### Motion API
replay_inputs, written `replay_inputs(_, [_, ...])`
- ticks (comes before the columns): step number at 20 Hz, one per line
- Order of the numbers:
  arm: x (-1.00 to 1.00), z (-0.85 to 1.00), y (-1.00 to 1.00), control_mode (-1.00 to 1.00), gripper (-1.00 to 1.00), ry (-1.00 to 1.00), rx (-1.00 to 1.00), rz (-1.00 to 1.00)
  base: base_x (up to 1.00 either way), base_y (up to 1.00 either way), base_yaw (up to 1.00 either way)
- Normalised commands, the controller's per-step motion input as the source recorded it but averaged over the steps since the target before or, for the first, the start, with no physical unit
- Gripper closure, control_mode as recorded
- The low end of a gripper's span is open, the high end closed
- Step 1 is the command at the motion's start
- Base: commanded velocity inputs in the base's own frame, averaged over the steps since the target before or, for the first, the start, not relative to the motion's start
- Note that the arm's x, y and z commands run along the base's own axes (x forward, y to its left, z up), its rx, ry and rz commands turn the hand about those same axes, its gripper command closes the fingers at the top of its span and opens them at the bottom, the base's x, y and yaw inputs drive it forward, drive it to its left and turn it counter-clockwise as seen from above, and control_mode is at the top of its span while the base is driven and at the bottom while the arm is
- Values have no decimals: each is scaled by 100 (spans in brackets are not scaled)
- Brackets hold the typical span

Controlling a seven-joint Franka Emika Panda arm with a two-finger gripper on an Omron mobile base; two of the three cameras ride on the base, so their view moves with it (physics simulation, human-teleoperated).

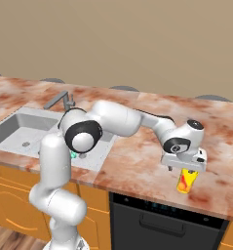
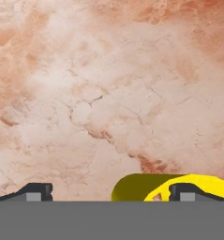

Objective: Place the cup in the left basin and the mug in the right basin of the sink.

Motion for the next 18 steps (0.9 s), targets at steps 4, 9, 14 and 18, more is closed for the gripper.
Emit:
replay_inputs(4, [-21, -35, 19, -100, 100, 0, -3, 0, 0, 0, 0])
replay_inputs(9, [-26, -37, 20, -100, 100, 0, -6, 0, 0, 0, 0])
replay_inputs(14, [-9, -37, 18, -100, 100, 0, -10, 0, 0, 0, 0])
replay_inputs(18, [-4, -15, 22, -100, 100, -7, -7, 3, 0, 0, 0])
